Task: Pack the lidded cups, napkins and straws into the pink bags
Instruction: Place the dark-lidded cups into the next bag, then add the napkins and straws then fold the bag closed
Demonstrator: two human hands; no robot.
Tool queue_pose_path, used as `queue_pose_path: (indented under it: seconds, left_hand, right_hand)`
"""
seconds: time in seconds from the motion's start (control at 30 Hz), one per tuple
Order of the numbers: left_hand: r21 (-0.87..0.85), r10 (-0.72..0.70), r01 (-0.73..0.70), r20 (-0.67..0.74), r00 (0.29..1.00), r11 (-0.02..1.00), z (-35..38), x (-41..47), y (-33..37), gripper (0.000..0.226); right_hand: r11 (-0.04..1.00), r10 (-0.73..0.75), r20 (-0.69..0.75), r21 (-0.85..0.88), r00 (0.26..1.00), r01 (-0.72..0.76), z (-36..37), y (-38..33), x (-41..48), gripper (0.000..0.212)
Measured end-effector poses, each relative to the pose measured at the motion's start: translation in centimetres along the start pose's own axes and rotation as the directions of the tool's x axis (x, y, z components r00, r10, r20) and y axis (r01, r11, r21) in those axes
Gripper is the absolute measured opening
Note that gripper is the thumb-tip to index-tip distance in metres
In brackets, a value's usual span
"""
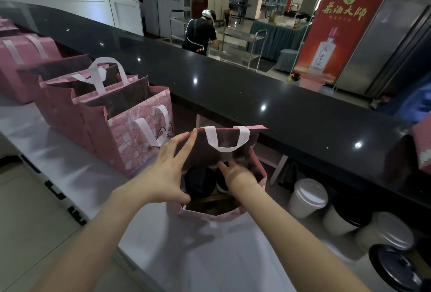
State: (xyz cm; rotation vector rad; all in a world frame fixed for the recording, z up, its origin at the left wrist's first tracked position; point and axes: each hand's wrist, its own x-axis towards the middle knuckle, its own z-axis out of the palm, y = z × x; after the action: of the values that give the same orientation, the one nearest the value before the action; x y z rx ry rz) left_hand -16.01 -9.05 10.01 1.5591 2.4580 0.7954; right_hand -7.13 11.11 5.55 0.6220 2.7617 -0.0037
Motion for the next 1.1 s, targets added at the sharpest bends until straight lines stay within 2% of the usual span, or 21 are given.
queue_pose_path:
  seconds: [0.07,0.13,0.2,0.27,0.37,0.4,0.5,0.63,0.73,0.83,0.97,1.1]
  left_hand:
    - [-0.033,-0.014,0.013,-0.036,0.999,0.999,0.1,0.3,-0.3,0.137]
    - [-0.029,-0.042,0.04,-0.083,0.996,0.999,0.0,0.5,-0.6,0.131]
    - [-0.003,-0.061,0.061,-0.117,0.991,0.998,-0.1,0.7,-0.8,0.127]
    - [0.0,-0.077,0.078,-0.137,0.988,0.997,0.0,0.8,-0.9,0.125]
    - [-0.016,-0.106,0.105,-0.146,0.984,0.994,0.1,1.0,-0.8,0.122]
    - [-0.025,-0.112,0.11,-0.151,0.982,0.994,0.2,1.0,-0.8,0.121]
    - [-0.036,-0.113,0.108,-0.185,0.976,0.993,0.2,1.2,-0.8,0.115]
    - [-0.062,-0.107,0.093,-0.264,0.959,0.994,0.0,1.2,-0.7,0.104]
    - [-0.058,-0.145,0.134,-0.243,0.959,0.989,-0.1,0.7,-0.7,0.099]
    - [0.003,-0.147,0.152,-0.225,0.963,0.988,-0.1,-0.2,-0.5,0.093]
    - [0.115,-0.098,0.146,-0.344,0.934,0.983,-0.2,-1.4,0.9,0.086]
    - [0.092,0.013,0.038,-0.498,0.867,0.995,-0.2,-2.0,3.9,0.07]
  right_hand:
    - [0.999,-0.027,0.035,0.037,0.999,0.026,-0.9,0.4,-0.6,0.075]
    - [0.988,-0.064,-0.04,0.14,0.997,0.069,-1.9,0.8,-2.2,0.077]
    - [0.957,-0.101,-0.227,0.244,0.969,0.157,-2.9,1.2,-4.6,0.06]
    - [0.918,-0.156,-0.324,0.301,0.933,0.258,-3.6,1.6,-7.2,0.04]
    - [0.905,-0.243,-0.343,0.256,0.907,0.34,-3.2,2.2,-10.8,0.047]
    - [0.918,-0.256,-0.352,0.204,0.9,0.34,-2.8,2.4,-11.5,0.047]
    - [0.949,-0.235,-0.413,0.098,0.88,0.299,-1.6,2.8,-12.2,0.024]
    - [0.977,-0.109,-0.581,0.088,0.806,0.196,-1.6,3.0,-12.2,0.008]
    - [0.987,-0.063,-0.663,0.071,0.746,0.147,-1.8,3.2,-12.0,0.009]
    - [0.992,-0.023,-0.668,0.078,0.744,0.1,-2.2,3.2,-11.8,0.007]
    - [0.992,-0.012,-0.686,0.08,0.728,0.092,-2.1,3.4,-11.2,0.007]
    - [0.983,0.012,-0.701,0.139,0.713,0.12,-1.7,3.8,-11.8,0.025]
